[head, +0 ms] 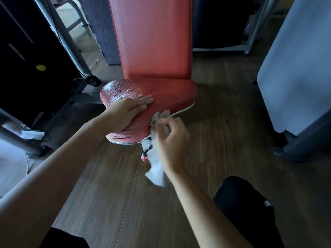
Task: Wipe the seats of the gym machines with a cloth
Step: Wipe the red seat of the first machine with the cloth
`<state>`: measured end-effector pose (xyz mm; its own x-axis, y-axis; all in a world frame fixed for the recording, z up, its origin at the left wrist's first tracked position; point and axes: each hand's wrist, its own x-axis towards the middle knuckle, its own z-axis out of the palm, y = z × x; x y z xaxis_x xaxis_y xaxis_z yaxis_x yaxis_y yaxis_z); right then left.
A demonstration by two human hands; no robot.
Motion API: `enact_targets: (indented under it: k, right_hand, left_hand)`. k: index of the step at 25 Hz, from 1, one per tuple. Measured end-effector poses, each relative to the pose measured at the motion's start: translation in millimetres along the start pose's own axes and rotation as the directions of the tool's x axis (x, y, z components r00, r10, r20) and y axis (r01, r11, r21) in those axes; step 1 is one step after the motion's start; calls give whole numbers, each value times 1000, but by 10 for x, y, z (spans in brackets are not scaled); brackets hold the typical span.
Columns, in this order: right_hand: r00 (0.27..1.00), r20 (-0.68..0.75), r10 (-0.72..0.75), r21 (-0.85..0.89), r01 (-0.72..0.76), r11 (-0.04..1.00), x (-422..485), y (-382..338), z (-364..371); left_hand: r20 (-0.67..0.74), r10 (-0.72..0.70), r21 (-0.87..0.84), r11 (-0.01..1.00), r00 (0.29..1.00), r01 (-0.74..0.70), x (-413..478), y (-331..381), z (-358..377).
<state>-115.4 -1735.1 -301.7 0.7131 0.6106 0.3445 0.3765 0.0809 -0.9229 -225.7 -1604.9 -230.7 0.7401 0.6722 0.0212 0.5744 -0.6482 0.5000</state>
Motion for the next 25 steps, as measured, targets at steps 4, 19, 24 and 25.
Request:
enact_targets:
  k: [4,19,24,25]
  right_hand:
    - [994,-32,106,56,-104,993,62,37,4]
    - [998,58,-14,28,12,1000,-223,-89,2]
    - [999,42,18,-12,-18,1000,280,102,-37]
    - [998,47,39,10,-39,999,269,100,-48]
  left_hand:
    - [13,-3,33,999,1000,3,33,20,14]
    - [-36,-22,48,999,999,24,31,32,15]
    - [-24,-45,34,998,999,46,22,62,21]
    - [-27,-44,26,999,999,45,23,66,25]
